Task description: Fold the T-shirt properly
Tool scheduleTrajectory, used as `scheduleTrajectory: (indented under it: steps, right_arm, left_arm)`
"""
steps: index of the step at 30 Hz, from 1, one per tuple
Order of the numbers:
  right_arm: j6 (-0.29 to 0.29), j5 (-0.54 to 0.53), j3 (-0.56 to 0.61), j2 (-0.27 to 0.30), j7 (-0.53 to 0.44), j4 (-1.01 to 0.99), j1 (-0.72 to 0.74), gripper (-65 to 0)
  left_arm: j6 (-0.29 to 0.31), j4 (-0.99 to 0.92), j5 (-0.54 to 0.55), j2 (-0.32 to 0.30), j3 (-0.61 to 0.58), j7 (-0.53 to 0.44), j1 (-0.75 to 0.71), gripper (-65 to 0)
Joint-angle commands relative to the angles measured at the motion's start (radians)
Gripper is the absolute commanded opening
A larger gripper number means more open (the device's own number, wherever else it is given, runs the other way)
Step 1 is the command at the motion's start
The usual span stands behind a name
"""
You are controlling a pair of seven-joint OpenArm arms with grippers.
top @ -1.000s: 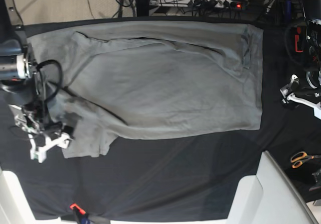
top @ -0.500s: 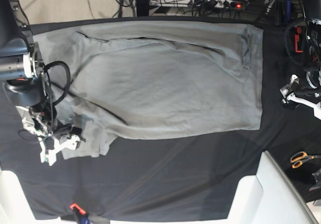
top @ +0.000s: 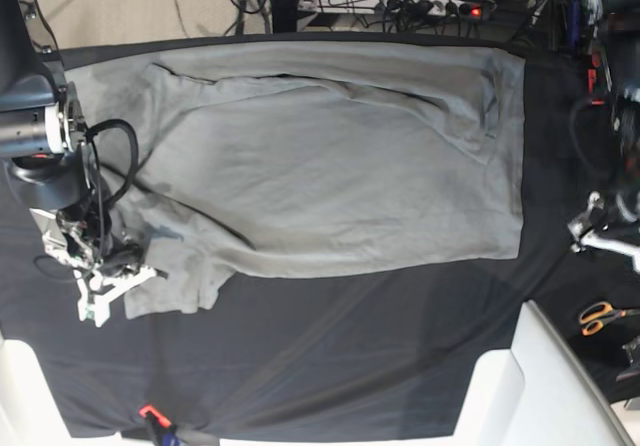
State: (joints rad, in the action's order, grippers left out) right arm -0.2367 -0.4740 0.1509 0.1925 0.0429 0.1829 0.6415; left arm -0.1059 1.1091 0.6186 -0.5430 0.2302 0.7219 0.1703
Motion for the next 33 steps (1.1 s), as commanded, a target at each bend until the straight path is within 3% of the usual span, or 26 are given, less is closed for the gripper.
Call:
scheduleTrajectory:
  steps: [1, 3, 7, 18, 28, 31, 33]
  right_arm:
    - [-0.008, -0.009, 0.0, 0.003, -0.021, 0.016, 0.031, -64.8]
    - [-0.01, -0.009, 0.0, 0.003, -0.021, 0.016, 0.031, -64.8]
    - [-0.01, -0.009, 0.0, 0.003, -0.021, 0.016, 0.03, -64.8]
    - [-0.011, -0.009, 0.0, 0.011, -0.019, 0.016, 0.027, -64.8]
    - [-0.011, -0.009, -0.001, 0.003, -0.019, 0.016, 0.027, -64.8]
    - [-0.011, -0.009, -0.001, 0.003, -0.019, 0.016, 0.025, -64.8]
    - [-0.011, -0.009, -0.001, 0.006, -0.019, 0.019, 0.014, -64.8]
  left_arm:
    - [0.01, -0.014, -0.012, -0.002, -0.025, -0.008, 0.047, -16.9]
    - [0.021, -0.085, -0.052, 0.021, -0.079, -0.011, 0.107, -16.9]
    - [0.099, -0.202, -0.059, 0.06, -0.093, -0.023, 0.166, -17.1]
    - [0.097, -0.122, -0.062, 0.131, -0.033, -0.029, 0.021, -17.1]
    - [0.1, -0.149, -0.064, 0.168, -0.036, -0.075, 0.011, -17.4]
    - [0.1, -0.174, -0.064, 0.172, -0.036, -0.077, 0.019, -24.5]
    - [0.1, -0.191, -0.064, 0.172, -0.036, -0.077, 0.033, -33.1]
